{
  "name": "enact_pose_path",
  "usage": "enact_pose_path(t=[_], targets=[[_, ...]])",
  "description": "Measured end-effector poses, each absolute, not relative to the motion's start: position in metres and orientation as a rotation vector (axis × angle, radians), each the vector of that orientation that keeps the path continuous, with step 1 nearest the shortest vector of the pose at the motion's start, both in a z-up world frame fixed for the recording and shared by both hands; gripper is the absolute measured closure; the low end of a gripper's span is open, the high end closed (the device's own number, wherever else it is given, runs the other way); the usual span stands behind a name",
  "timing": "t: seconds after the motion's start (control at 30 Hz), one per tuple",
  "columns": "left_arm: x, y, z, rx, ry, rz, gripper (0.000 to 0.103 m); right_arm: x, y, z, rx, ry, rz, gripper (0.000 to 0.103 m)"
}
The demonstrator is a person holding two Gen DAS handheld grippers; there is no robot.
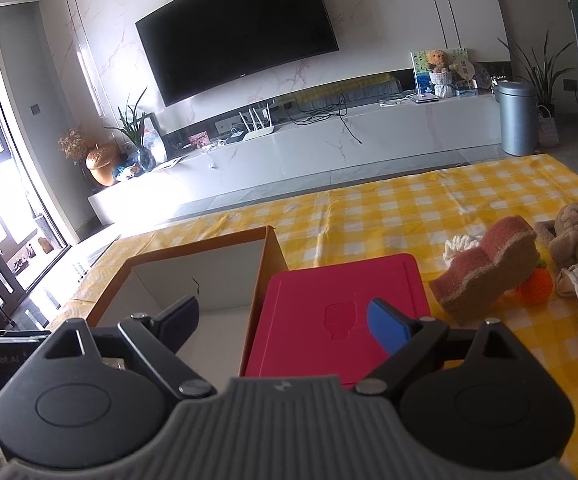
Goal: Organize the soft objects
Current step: 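Withdraw the left gripper from the white box, then move the right gripper to the round white terry bib and grasp it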
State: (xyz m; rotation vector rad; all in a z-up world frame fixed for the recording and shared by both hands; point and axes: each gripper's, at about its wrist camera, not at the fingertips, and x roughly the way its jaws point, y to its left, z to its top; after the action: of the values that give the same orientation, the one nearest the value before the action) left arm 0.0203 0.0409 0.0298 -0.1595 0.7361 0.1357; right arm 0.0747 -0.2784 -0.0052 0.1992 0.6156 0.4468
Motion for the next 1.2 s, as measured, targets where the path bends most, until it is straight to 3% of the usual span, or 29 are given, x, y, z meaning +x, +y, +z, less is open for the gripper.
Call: enact_pose_path(t=[0.13, 0.3, 0.6, 1.2], targets=[[0.017, 0.044, 0.038, -0.236, 0.653, 0.13, 0.014, 0.071, -0.295, 0.007, 0.183, 0.582, 0.414, 0.011], [0.01, 0.027, 0.041, -0.137, 0.569, 0.051, 0.013, 0.064, -0.33, 0.022, 0.112, 0.53, 0.272, 0.007], [0.01, 0.007, 0.039, -0.157, 0.498, 0.039, 0.014, 0.074, -0.407, 0.004, 0.186, 0.638, -0.008, 0.007], [0.025, -0.067, 0.026, 0.078, 0.602, -0.105, 0.014, 0.114, -0.411, -0.039, 0.021, 0.819, -0.116, 0.007]])
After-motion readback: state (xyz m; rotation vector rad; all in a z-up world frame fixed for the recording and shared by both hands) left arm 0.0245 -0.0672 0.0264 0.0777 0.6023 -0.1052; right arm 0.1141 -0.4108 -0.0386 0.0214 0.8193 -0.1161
